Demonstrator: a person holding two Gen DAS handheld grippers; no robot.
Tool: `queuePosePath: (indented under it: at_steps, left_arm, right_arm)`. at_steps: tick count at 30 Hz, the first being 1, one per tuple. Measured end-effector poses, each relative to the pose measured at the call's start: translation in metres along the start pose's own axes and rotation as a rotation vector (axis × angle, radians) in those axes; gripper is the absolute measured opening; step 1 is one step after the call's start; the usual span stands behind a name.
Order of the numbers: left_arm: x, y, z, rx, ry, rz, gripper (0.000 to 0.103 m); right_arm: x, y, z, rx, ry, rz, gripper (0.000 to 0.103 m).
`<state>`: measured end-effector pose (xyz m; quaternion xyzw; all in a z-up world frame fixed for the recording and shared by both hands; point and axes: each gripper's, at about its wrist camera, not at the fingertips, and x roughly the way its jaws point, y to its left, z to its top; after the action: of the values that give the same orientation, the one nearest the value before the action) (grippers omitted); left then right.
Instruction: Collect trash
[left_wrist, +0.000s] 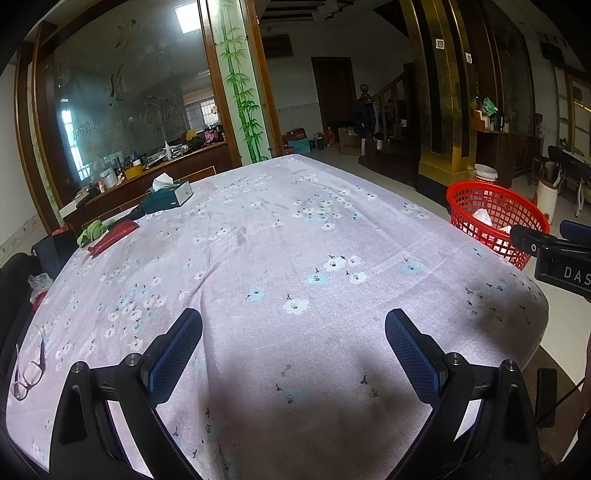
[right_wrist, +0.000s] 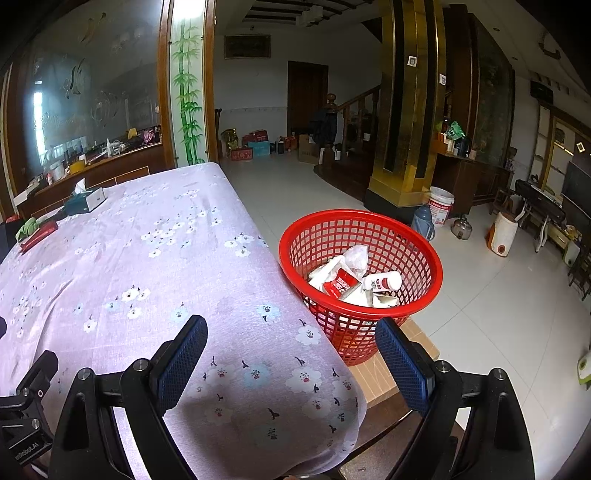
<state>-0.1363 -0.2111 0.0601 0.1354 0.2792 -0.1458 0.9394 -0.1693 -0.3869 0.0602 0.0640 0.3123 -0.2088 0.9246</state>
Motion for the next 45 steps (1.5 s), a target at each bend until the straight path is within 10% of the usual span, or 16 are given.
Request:
queuePosePath:
  at_steps: [45]
  left_arm:
    - [-0.0004,0.0012,0.0004,-0.004,0.000,-0.002,0.099]
  right_arm:
    - [0.0034,0.0047,0.0019,-0.014,0.006,0.004,0.095]
